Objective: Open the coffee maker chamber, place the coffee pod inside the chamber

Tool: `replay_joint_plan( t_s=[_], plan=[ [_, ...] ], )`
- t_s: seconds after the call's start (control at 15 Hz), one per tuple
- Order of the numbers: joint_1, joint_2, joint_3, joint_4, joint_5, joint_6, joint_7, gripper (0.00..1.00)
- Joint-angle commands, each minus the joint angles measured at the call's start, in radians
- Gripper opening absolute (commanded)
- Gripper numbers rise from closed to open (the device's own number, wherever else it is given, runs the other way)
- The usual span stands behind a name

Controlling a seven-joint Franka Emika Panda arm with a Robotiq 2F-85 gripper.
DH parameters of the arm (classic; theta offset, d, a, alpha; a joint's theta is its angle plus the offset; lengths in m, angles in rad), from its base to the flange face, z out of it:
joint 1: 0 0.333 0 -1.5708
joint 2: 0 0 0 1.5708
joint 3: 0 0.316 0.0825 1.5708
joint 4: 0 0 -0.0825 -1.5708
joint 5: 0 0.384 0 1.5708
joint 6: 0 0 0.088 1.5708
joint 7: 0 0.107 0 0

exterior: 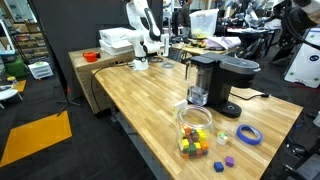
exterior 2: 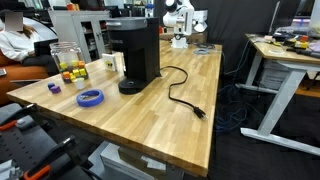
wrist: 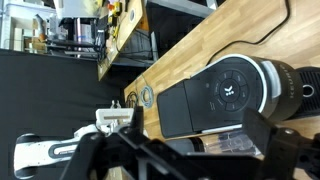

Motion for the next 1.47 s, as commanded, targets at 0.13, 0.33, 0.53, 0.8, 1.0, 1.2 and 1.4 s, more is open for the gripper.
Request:
replay_joint_plan(
  t_s=[0.13, 0.33, 0.53, 0.8, 1.0, 1.2, 1.4],
  plan=[
    [0.028, 0.024, -0.026, -0.003, -0.060, -0.018, 0.066, 1.00],
    [0.027, 0.032, -0.027, -0.003, -0.060, -0.018, 0.071, 1.00],
    [0.027, 0.038, -0.029, 0.000, -0.056, -0.020, 0.070, 1.00],
    [0.019, 0.057, -0.038, 0.000, -0.048, -0.031, 0.087, 1.00],
    [0.012, 0.072, -0.052, -0.003, -0.059, -0.043, 0.103, 1.00],
    [0.014, 0.082, -0.064, -0.004, -0.080, -0.028, 0.098, 1.00],
    [0.014, 0.093, -0.068, -0.004, -0.075, -0.026, 0.101, 1.00]
  ],
)
